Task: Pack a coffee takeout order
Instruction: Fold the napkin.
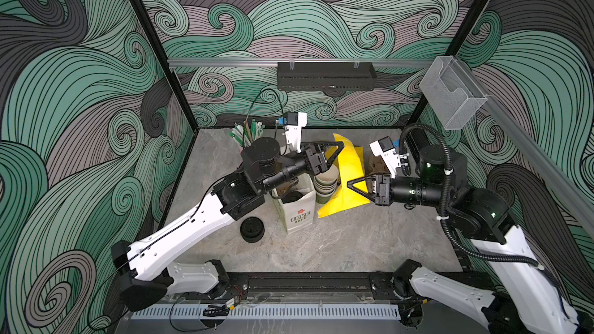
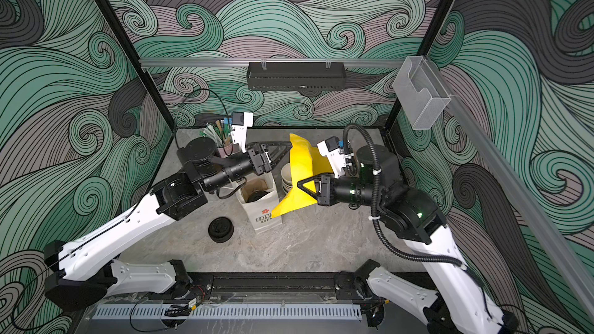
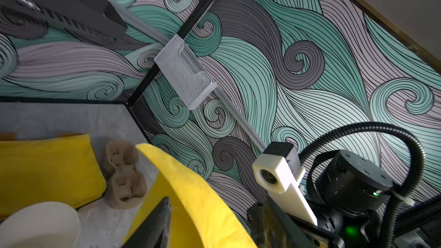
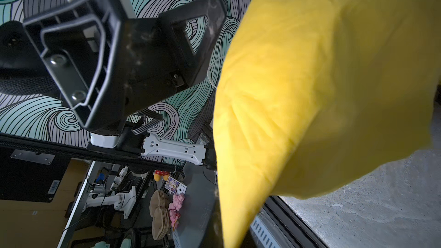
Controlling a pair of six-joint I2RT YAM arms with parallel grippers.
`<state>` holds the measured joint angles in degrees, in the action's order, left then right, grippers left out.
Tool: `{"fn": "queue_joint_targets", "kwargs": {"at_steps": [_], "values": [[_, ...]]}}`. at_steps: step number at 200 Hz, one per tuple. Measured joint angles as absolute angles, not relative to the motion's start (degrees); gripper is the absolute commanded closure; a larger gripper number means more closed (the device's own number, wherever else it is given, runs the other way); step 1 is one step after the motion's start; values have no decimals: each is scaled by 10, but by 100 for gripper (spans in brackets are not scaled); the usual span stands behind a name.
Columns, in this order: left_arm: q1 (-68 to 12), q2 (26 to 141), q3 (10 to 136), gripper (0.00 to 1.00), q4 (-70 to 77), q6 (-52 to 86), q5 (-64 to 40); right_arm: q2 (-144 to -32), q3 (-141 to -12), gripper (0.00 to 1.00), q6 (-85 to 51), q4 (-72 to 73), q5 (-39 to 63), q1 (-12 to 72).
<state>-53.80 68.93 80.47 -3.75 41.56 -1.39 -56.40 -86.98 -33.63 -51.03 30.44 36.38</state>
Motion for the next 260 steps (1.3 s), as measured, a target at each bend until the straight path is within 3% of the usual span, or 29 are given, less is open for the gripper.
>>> {"fn": "queue_joint_targets", "kwargs": {"at_steps": [54,98,135,160,193,236,260], "values": [[-536,603,821,35,-154,356,203,-642,-977,100,-308,-543,316,401],[-529,529,806,36,-282,396,405,-730,-1061,100,-294,-547,335,461],[-529,461,762,36,-344,424,477,-808,-1132,100,-287,-550,354,506],[-529,413,735,34,-326,361,433,-854,-1184,100,-268,-574,360,526],[-529,365,740,29,-320,257,275,-878,-1213,100,-217,-606,357,541],[-529,393,775,27,-348,217,45,-891,-1226,100,-126,-638,355,550],[-529,427,767,25,-347,209,-24,-926,-1282,100,-80,-676,368,551]]}}
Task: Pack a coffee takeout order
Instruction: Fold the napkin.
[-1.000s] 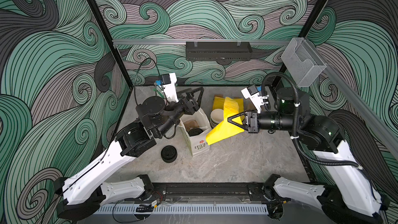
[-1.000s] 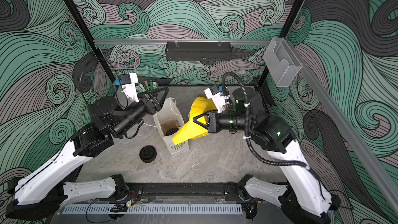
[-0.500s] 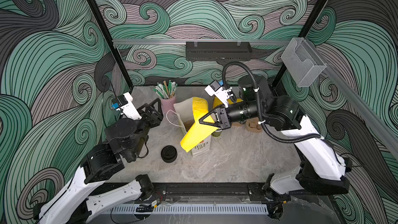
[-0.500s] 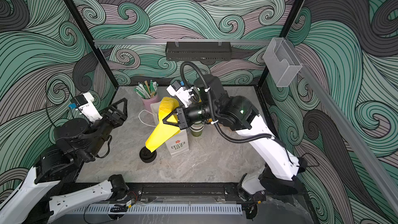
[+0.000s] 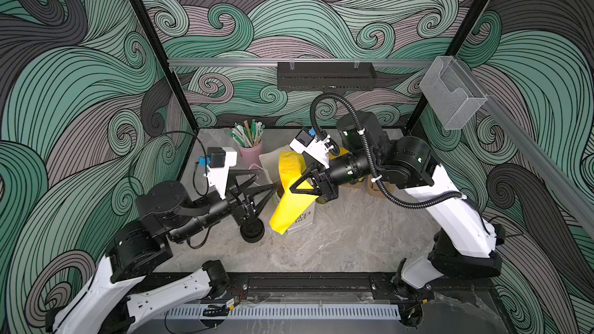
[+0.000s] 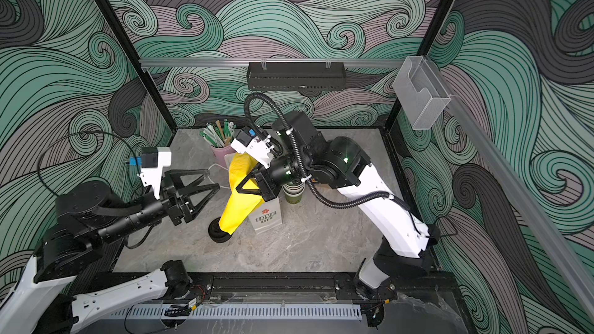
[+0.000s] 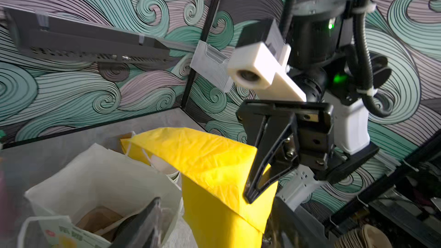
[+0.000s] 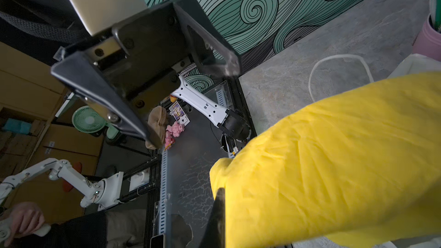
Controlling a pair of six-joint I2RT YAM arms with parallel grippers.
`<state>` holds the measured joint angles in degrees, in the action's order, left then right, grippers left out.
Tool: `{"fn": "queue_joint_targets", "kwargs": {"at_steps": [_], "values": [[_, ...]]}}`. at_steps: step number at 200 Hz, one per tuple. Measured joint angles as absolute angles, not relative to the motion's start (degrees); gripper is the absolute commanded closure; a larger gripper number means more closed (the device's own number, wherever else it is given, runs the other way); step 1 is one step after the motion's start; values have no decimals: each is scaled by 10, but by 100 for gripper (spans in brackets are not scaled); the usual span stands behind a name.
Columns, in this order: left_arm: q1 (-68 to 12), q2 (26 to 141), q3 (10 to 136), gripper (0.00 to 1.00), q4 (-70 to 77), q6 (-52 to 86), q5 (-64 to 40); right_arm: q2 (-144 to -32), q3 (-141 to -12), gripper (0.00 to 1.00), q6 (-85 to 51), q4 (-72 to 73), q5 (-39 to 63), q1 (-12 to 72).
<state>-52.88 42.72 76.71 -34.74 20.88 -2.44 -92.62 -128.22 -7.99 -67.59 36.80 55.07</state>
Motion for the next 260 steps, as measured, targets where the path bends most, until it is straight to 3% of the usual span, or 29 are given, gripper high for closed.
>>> {"fn": "queue_joint_targets", "kwargs": {"at_steps": [57,125,241,260], "values": [[-529,439,744,27,-342,201,-98,-972,-1343,100,-30,-748,412,554],[-529,438,716,45,-345,215,-154,-974,-1363,100,-17,-761,422,554],[-529,441,705,98,-336,223,-185,-999,-1400,100,-17,-761,420,555],[-529,441,703,100,-335,223,-185,-1002,-1400,100,-17,-761,415,555]]}}
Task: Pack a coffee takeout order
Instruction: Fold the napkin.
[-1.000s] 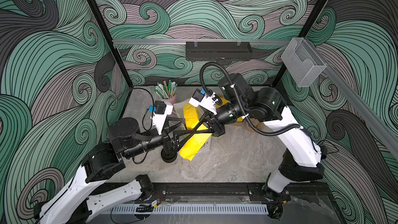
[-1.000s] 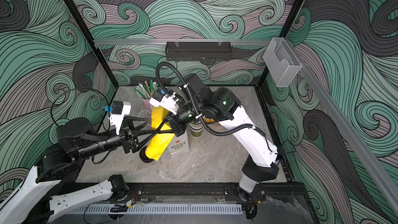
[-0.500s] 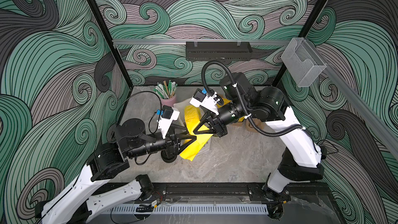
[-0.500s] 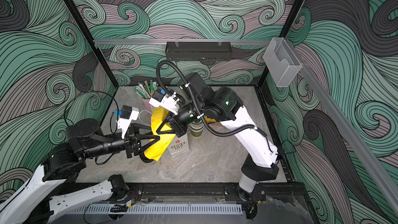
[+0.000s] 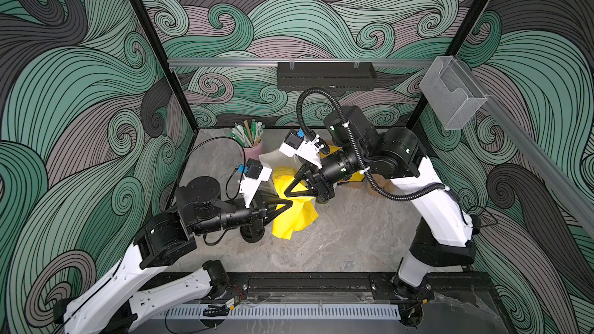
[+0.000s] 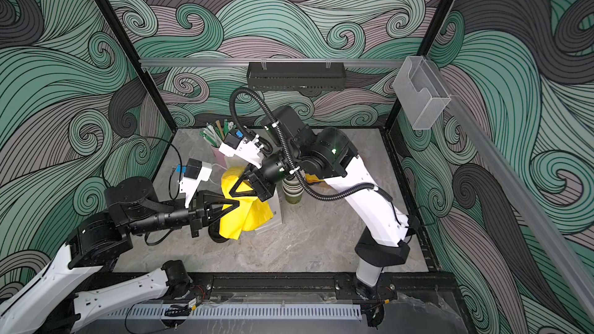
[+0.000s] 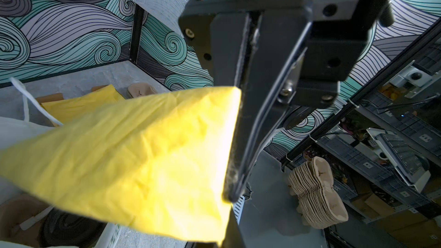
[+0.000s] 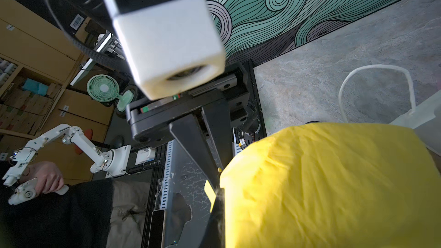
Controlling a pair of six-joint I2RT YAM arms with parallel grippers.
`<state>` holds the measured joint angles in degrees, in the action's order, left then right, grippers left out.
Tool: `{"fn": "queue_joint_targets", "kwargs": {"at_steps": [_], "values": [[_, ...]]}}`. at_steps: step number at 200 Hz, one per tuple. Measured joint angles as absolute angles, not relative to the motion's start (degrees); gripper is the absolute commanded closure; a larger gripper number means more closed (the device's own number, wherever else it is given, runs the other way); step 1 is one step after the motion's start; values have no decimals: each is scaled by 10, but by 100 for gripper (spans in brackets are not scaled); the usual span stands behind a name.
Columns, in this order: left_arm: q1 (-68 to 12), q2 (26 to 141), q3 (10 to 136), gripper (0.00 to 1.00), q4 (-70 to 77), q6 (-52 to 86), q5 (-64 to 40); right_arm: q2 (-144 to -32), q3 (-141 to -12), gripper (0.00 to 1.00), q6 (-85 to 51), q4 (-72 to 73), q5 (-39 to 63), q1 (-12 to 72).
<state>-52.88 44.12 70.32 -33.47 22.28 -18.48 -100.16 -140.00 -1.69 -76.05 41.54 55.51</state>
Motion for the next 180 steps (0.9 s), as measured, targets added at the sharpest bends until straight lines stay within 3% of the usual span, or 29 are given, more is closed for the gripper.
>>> {"fn": "queue_joint_targets", "kwargs": {"at_steps": [20,36,45,77,113,180], "values": [[-529,440,703,100,-335,222,-180,-1002,-1400,96,-17,-759,409,555],[-529,440,703,100,-335,221,-169,-1002,-1400,73,-18,-757,402,557],[-529,440,703,100,-336,220,-161,-1001,-1400,55,-18,-758,394,557],[-529,441,705,100,-352,220,-121,-996,-1399,30,-21,-758,357,557],[-529,462,725,100,-369,237,-76,-975,-1397,17,-27,-757,299,557],[-529,555,866,100,-475,321,62,-857,-1272,17,-41,-729,130,557]]}}
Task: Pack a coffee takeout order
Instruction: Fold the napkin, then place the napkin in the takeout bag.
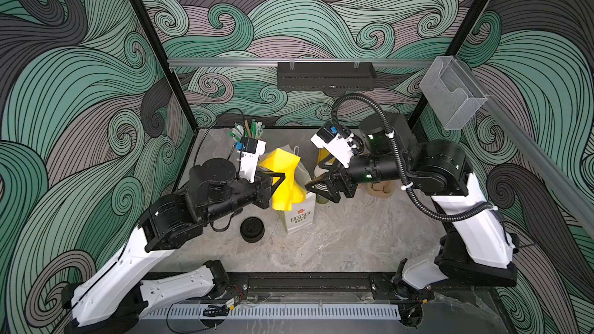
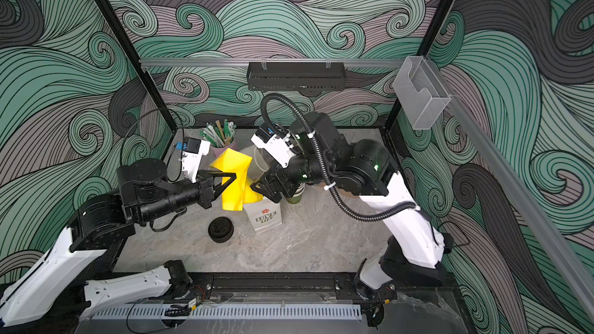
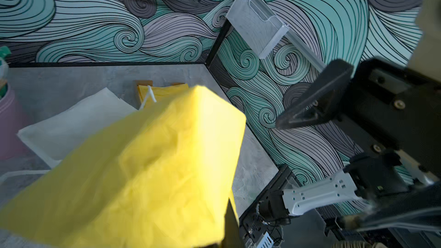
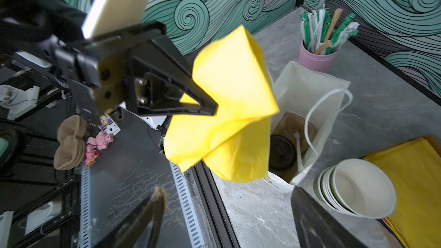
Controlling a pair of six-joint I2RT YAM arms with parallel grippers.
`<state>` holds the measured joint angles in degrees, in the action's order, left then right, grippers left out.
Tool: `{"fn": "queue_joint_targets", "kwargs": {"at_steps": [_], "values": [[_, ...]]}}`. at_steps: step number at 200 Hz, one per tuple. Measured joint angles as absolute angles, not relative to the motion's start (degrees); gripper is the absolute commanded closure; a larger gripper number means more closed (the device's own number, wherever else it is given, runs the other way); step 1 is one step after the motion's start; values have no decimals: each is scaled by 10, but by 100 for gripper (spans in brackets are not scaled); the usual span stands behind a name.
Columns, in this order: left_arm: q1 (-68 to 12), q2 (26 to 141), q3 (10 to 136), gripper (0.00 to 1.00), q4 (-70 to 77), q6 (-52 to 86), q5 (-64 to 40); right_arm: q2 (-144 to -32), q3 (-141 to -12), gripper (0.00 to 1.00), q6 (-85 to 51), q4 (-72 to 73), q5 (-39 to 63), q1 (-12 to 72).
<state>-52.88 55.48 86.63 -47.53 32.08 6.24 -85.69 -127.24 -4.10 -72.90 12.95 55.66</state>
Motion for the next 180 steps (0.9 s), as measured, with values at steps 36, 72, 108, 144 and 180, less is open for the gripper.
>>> {"fn": "queue_joint_targets", "kwargs": {"at_steps": [36,72,108,144,180], "values": [[-521,611,954,100,-557,332,118,-784,-1147,18,-68,-666,86,557],[-498,662,995,100,-614,333,137,-730,-1077,19,-99,-618,48,557],[-470,710,1003,100,-649,333,137,-681,-1027,20,-129,-584,23,557],[-449,743,1003,100,-640,330,110,-659,-1002,22,-150,-570,13,557],[-442,755,1003,100,-614,326,80,-652,-996,22,-158,-567,6,557]]}}
